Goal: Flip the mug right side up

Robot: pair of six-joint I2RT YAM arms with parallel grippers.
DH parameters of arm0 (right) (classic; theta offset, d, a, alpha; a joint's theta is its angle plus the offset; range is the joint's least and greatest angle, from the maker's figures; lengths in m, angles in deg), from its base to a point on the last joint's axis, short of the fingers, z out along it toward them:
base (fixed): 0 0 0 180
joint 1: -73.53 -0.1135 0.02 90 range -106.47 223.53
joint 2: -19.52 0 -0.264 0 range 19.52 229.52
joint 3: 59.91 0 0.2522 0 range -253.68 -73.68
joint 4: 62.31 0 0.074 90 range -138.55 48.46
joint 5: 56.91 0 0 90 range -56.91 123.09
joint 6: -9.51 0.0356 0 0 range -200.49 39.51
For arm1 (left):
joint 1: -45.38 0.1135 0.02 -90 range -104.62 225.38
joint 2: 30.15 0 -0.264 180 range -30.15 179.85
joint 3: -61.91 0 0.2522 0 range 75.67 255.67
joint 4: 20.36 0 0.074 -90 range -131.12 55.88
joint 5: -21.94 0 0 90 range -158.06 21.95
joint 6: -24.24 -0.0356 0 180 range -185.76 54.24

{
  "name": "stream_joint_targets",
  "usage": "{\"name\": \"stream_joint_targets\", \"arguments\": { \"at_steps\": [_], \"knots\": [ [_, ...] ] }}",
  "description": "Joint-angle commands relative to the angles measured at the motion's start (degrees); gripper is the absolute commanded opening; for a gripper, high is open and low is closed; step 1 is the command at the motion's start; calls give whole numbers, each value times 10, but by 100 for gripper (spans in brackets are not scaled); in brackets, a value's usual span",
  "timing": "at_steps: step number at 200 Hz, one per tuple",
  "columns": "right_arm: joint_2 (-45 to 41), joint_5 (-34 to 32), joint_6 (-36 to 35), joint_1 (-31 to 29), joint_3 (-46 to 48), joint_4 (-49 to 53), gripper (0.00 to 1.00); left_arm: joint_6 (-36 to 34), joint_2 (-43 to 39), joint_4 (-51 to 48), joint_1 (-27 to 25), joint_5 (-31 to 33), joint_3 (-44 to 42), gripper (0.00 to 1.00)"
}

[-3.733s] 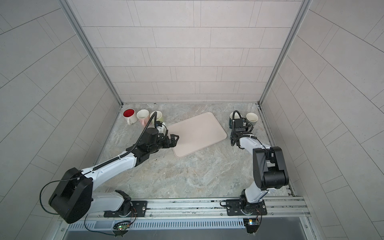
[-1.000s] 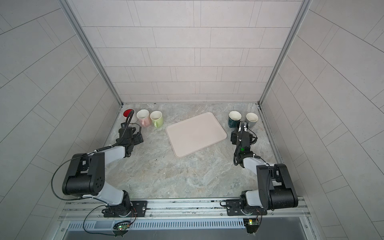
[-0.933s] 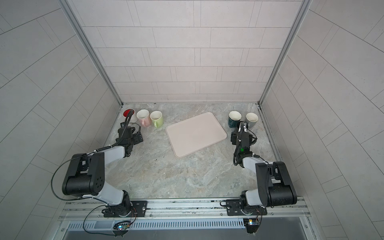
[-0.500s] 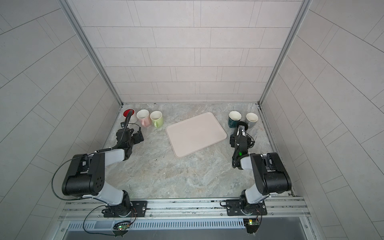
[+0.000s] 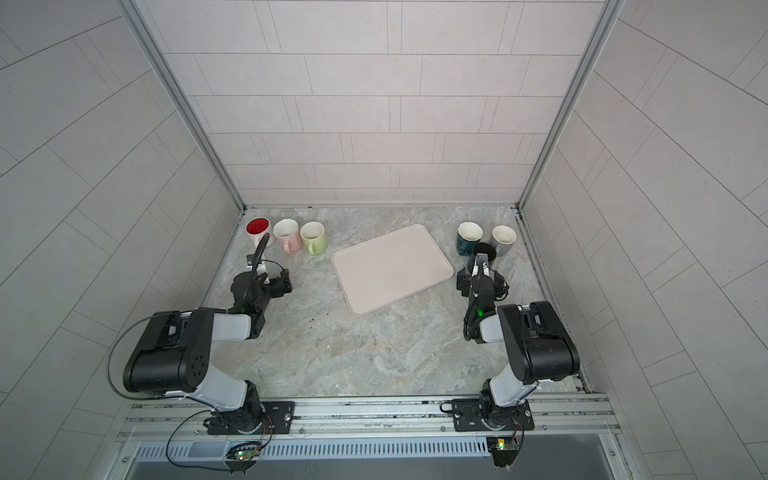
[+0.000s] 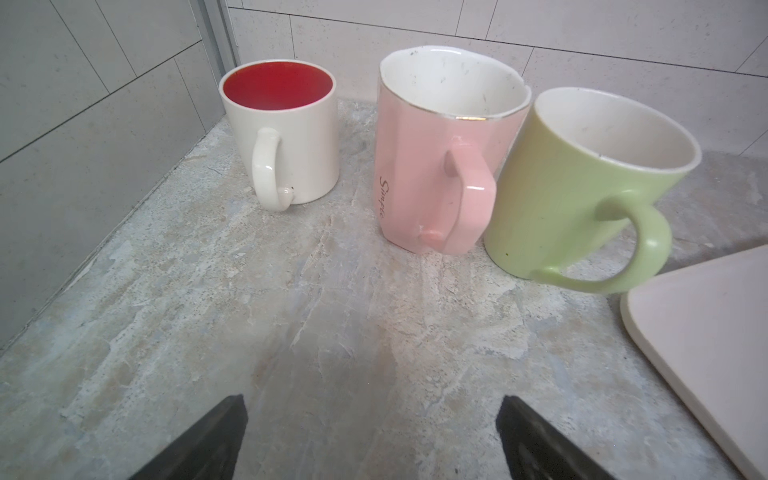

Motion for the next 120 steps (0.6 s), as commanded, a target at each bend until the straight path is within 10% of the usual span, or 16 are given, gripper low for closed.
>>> {"name": "stream_joint_targets", "arguments": {
  "at_steps": [1,120],
  "knots": [
    [4,-2,-8,-2,5,-20,97,-12,11,73,-3,-12,-11,100],
    [13,-4,-40,-28,30,-77,99,-12,14,70,-6,-7,-8,100]
  ]
}}
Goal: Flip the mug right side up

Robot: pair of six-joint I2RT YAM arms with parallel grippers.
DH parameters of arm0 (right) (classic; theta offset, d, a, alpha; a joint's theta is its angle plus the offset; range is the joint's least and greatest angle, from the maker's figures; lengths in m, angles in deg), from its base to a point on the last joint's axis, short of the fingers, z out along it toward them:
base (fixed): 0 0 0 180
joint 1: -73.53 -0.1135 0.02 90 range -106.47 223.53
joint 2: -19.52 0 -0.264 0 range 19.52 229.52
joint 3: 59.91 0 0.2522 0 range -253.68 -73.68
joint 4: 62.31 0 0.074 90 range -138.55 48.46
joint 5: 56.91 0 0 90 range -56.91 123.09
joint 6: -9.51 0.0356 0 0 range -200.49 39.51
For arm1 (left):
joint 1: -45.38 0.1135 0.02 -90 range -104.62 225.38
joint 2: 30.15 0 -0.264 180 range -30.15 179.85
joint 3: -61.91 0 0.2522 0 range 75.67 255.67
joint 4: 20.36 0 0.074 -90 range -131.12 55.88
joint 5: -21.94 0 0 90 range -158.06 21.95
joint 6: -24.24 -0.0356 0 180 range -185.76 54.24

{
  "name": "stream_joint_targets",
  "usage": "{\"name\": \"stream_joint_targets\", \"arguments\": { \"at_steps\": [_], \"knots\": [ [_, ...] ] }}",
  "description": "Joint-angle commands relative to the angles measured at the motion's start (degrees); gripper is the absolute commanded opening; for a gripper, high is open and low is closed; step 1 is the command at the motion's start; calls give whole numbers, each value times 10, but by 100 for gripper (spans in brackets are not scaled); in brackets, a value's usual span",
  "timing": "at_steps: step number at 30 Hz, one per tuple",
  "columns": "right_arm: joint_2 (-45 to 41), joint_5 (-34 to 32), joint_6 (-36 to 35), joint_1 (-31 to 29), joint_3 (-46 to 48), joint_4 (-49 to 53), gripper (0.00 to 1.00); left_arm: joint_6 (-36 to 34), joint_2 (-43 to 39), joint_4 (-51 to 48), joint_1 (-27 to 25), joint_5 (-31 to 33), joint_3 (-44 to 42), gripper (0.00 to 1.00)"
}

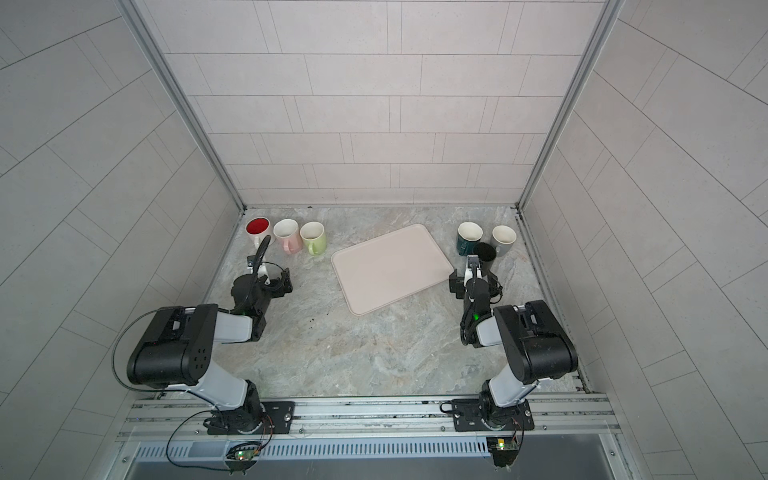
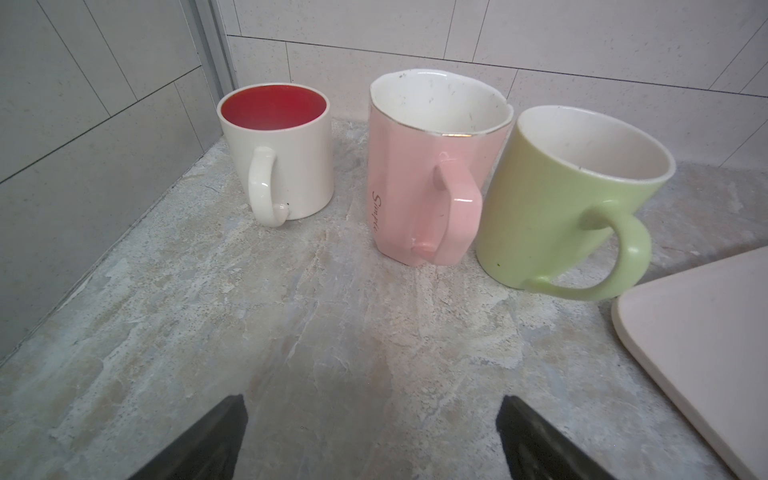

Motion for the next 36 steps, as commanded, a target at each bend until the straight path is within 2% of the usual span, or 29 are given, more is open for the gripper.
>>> {"name": "stream_joint_targets", "arguments": {
  "at_steps": [1,4,6,11,14,17,28,31,36],
  "knots": [
    [8,-16,-5,8,10,-34,99,-7,3,26,-3,-2,-1,100],
    [3,-28,33,35,-3,0,99,-10,1,24,-8,4,-1,100],
    [0,-9,27,36,-26,48,99,-12,2,21,-9,4,2,100],
    [-3,-6,24,34,-21,38,99,-13,2,16,-9,5,3,100],
    [2,-9,20,32,4,-16,99,-13,1,16,-11,5,4,100],
    [4,4,13,29,7,-26,99,-13,2,16,-10,5,5,100],
    [0,26,1,23,-22,37,99,-21,3,-4,-17,7,16,100],
    [0,32,0,24,-41,74,99,-37,4,-36,-38,43,31,100],
    [-2,31,-5,21,-28,51,99,-35,1,-30,-37,45,26,100]
  ]
}}
